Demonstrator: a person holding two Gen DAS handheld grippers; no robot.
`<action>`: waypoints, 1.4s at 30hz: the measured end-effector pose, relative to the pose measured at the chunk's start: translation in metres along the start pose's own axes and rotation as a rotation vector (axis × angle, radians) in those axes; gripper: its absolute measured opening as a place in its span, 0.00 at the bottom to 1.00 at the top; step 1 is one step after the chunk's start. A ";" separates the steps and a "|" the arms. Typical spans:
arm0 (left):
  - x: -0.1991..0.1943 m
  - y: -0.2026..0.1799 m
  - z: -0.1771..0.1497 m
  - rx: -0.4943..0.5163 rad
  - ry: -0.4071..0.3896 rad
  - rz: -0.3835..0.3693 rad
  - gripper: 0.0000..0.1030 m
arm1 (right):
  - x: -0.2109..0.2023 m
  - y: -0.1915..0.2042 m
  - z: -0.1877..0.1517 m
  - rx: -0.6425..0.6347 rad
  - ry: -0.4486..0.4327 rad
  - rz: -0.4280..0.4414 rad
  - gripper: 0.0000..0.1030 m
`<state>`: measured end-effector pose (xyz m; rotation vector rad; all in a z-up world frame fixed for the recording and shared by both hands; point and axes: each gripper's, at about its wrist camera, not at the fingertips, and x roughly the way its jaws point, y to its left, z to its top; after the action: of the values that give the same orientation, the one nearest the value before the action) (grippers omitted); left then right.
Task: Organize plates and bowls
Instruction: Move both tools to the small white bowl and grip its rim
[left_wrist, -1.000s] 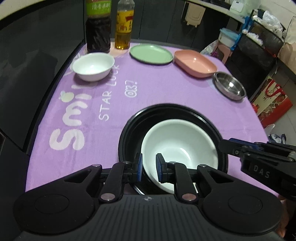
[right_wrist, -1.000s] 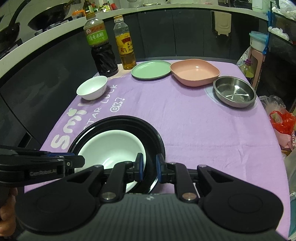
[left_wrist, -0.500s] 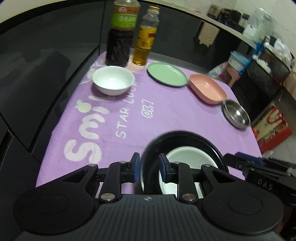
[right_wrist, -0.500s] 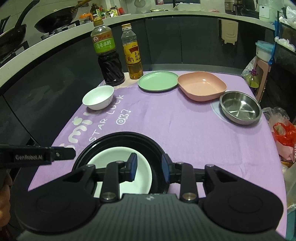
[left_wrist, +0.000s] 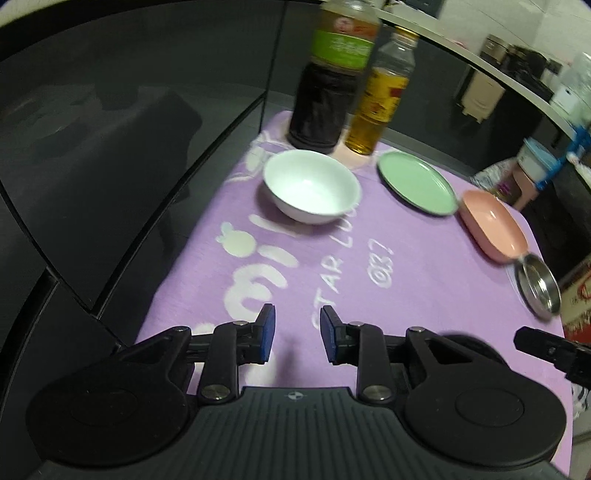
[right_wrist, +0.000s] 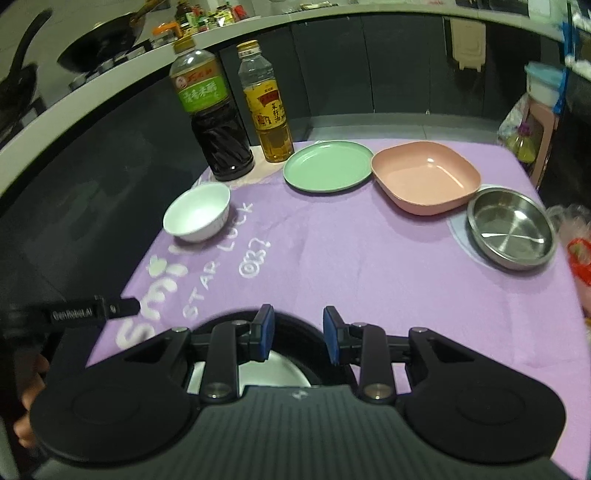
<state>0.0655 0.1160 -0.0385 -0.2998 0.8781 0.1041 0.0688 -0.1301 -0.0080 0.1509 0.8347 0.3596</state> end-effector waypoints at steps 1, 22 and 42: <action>0.003 0.004 0.004 -0.016 -0.004 0.003 0.24 | 0.003 0.000 0.006 0.013 0.004 0.011 0.30; 0.055 0.024 0.066 -0.110 -0.027 -0.016 0.28 | 0.094 0.045 0.077 -0.055 0.137 0.139 0.30; 0.114 0.028 0.098 -0.164 0.039 0.024 0.29 | 0.171 0.065 0.113 -0.015 0.200 0.124 0.30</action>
<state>0.2046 0.1687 -0.0734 -0.4459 0.9138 0.1939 0.2421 -0.0056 -0.0342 0.1545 1.0222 0.5036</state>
